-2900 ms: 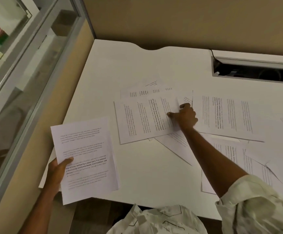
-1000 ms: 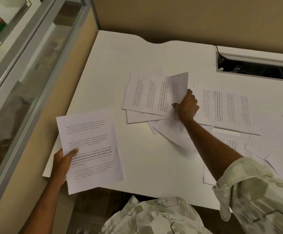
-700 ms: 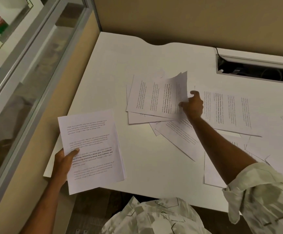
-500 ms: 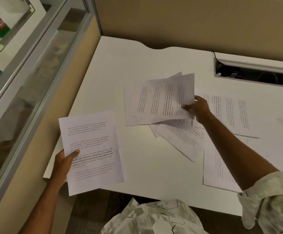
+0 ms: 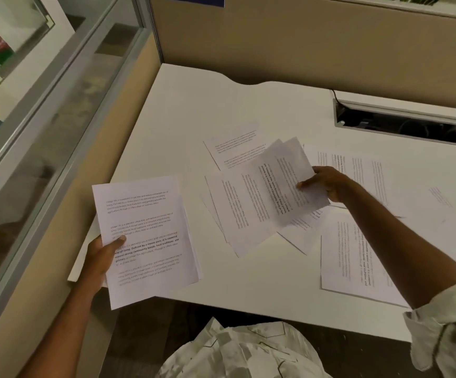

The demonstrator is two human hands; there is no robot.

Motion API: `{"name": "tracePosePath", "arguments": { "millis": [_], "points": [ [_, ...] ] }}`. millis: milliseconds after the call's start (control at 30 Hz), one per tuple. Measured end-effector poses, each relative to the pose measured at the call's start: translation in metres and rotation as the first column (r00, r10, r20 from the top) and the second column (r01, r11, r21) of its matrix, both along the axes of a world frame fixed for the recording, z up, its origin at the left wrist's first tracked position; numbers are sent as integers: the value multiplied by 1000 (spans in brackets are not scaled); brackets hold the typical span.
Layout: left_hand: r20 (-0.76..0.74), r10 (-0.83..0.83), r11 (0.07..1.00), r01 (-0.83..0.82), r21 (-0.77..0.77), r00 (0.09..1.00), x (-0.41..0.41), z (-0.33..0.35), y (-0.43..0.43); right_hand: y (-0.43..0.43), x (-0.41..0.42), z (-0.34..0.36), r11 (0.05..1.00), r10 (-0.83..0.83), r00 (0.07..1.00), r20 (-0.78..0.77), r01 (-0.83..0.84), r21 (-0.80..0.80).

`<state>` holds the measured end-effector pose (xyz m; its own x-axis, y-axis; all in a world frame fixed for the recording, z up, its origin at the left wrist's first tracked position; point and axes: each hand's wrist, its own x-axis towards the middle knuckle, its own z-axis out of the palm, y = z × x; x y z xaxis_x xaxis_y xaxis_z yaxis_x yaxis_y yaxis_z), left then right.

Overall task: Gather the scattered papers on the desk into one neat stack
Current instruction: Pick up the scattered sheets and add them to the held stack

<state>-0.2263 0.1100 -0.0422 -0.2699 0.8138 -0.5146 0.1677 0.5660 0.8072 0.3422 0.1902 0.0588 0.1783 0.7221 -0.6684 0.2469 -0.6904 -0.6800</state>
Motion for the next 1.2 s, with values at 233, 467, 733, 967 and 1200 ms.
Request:
{"name": "tracePosePath", "arguments": {
  "millis": [233, 467, 733, 967, 1200],
  "points": [
    [9, 30, 999, -30, 10, 999, 3, 2, -6, -63, -42, -12, 950, -292, 920, -263, 310, 29],
    [4, 30, 999, -30, 24, 1000, 7, 1, -8, -188, -116, -45, 926, -373, 873, -314, 371, -68],
    [-58, -2, 998, 5, 57, 998, 8, -2, -6, -198, -115, -20, 863, 446, 887, 120, -390, -321],
    [-69, -12, 996, 19, 90, 998, -3, -7, -13, -145, -135, -43, 928, 76, 787, 612, -280, 245],
    [-68, -10, 996, 17, 91, 998, -15, -12, -29, -122, -144, -69, 974, 166, 734, 659, -227, 8]
  ]
}}
